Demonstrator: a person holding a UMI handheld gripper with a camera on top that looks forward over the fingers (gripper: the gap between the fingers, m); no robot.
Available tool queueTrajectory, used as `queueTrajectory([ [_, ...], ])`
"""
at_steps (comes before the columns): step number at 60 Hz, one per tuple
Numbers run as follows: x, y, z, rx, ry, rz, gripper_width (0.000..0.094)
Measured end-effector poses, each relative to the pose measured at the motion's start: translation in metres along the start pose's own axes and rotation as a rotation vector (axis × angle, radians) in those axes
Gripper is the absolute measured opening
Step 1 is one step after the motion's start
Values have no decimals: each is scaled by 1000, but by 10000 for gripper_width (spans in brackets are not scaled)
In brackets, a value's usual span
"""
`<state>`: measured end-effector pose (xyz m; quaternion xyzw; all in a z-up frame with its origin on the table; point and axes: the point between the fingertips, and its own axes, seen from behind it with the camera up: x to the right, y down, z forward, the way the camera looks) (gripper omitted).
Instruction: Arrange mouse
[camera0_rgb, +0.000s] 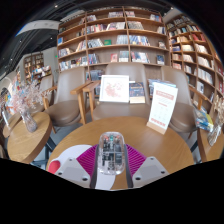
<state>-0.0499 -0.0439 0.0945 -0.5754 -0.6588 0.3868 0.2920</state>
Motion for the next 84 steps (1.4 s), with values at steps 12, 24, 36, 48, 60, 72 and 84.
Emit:
queueTrajectory([
  [12, -78, 75, 34, -112, -69, -15, 413],
  [24, -91, 103, 40, -119, -54, -30, 470],
  [36, -92, 99, 26, -110, -25, -28, 740],
  [48, -85, 75, -60, -21, 53, -15, 854],
  [60, -66, 106, -160, -11, 196, 2, 853],
  [72, -60, 169, -204, -73, 215, 17, 848],
  [84, -59, 182, -212, -69, 247, -10, 851],
])
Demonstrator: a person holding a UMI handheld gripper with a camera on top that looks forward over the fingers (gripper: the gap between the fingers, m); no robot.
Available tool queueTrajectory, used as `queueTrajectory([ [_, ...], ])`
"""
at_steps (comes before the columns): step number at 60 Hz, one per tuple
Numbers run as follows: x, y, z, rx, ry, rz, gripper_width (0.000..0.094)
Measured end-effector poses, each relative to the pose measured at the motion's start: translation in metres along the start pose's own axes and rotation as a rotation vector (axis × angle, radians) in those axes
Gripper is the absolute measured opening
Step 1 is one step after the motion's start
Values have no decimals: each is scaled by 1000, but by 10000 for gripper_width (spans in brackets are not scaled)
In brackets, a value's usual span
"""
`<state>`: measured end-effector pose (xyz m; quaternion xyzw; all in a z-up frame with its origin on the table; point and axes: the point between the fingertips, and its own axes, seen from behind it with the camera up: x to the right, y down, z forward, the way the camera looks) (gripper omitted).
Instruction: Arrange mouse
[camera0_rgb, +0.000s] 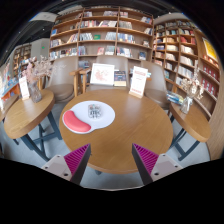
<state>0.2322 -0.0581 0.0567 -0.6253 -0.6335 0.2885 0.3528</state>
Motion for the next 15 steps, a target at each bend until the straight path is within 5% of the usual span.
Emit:
queueTrajectory([
  [15, 1, -13, -2, 43, 11, -16, 851],
])
